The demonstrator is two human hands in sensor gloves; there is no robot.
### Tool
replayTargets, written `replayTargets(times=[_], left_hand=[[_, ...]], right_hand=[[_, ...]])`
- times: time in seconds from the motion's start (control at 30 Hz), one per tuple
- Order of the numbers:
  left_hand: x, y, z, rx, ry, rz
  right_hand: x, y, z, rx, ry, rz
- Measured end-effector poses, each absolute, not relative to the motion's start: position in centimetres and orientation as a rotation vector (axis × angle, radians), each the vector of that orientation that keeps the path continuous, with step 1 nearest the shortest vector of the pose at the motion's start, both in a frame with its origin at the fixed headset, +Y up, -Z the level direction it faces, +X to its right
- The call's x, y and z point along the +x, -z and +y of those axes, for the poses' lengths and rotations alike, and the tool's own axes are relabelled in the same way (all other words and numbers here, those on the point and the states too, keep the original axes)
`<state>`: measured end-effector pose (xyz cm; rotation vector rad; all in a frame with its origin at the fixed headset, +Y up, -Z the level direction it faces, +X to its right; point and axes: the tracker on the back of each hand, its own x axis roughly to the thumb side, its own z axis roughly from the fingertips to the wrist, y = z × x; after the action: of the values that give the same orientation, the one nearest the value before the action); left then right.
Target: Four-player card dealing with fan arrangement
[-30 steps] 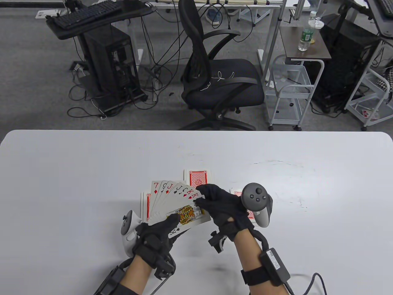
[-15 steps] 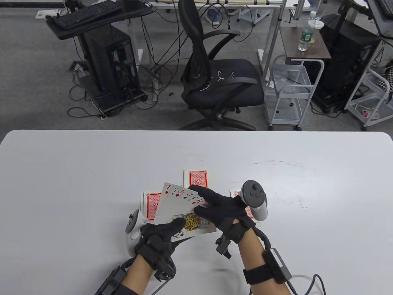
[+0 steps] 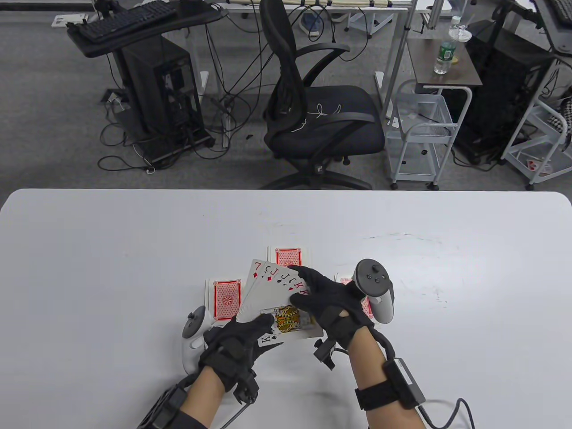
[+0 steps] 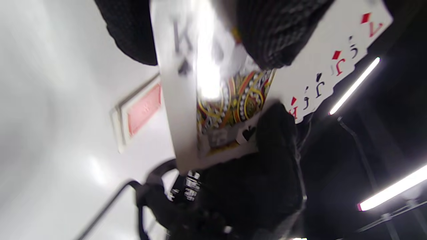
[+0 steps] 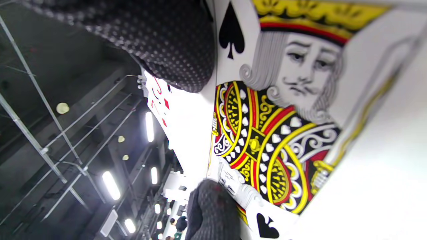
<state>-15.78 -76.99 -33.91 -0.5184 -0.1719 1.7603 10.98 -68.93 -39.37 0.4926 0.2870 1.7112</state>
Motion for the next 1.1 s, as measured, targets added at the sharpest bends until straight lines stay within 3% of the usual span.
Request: replayTargets(times=[0.17,0.33,0.57,0.73,1.1], left_hand=[[-18.0,34.1,-74.2,-0.312,-1.318,-0.156],[-17.1,32.2,-71.7,-0.148,-0.918,-0.261],[-11.5,30.9,-73.1,-0.281,-0.492,-0.447],[-9.1,31.7,-74.9,-0.385,-0.292,-0.429],[-8.1,33.3,-76.9,-0.481,-0.21,-0.349]], right_hand=[[12.3,40.2,-69.1,0.482,-1.821,0.36],[11.7,41.3,-70.5,0.495,-1.986,0.514],[9.2,42.6,-72.9,0.618,-2.119,0.753],[8.1,43.2,-73.4,0.649,-2.26,0.746],[5.9,42.0,-74.5,0.702,-2.739,0.301]])
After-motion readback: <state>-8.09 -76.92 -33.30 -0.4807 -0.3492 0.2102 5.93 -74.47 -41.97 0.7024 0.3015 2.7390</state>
